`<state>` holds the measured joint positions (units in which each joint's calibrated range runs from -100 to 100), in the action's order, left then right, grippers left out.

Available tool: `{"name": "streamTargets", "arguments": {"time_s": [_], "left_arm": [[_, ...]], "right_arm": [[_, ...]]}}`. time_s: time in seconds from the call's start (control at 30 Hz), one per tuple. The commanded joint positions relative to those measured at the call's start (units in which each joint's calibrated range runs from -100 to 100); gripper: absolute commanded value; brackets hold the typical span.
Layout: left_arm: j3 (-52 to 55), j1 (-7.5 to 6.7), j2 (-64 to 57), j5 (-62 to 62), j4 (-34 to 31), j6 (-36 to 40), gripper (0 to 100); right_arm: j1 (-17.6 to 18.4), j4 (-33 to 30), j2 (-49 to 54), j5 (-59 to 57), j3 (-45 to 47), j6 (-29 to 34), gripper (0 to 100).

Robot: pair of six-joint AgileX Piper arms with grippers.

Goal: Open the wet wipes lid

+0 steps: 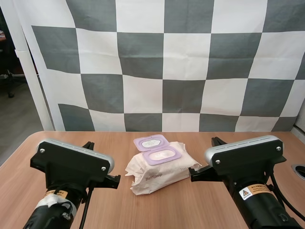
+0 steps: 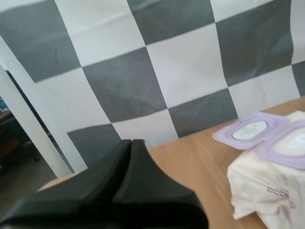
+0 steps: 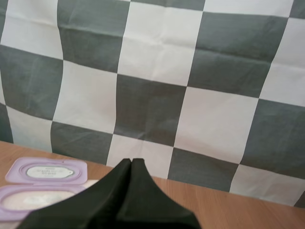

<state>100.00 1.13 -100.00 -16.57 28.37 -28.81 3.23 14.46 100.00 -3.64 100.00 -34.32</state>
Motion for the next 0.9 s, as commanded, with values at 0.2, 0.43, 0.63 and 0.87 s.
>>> {"name": "streamTargets", "arguments": {"time_s": [0.2, 0.43, 0.63, 0.87], "left_arm": [[0.0, -0.16, 0.0, -9.1, -20.8, 31.3, 0], [0.0, -1.53, 0.0, -13.2, -23.2, 34.2, 0], [0.0, -1.59, 0.0, -13.6, -23.2, 35.5, 0], [0.0, -1.59, 0.0, -13.9, -23.2, 35.5, 0]], "right_arm": [[-1.2, -0.2, 0.0, -16.8, 0.0, 1.9, 0], [-1.7, -2.5, 0.0, -28.6, 0.0, 3.6, 0], [-2.1, -4.9, 0.0, -28.7, 0.0, 7.9, 0], [-2.1, -5.0, 0.0, -28.7, 0.0, 7.9, 0]]}}
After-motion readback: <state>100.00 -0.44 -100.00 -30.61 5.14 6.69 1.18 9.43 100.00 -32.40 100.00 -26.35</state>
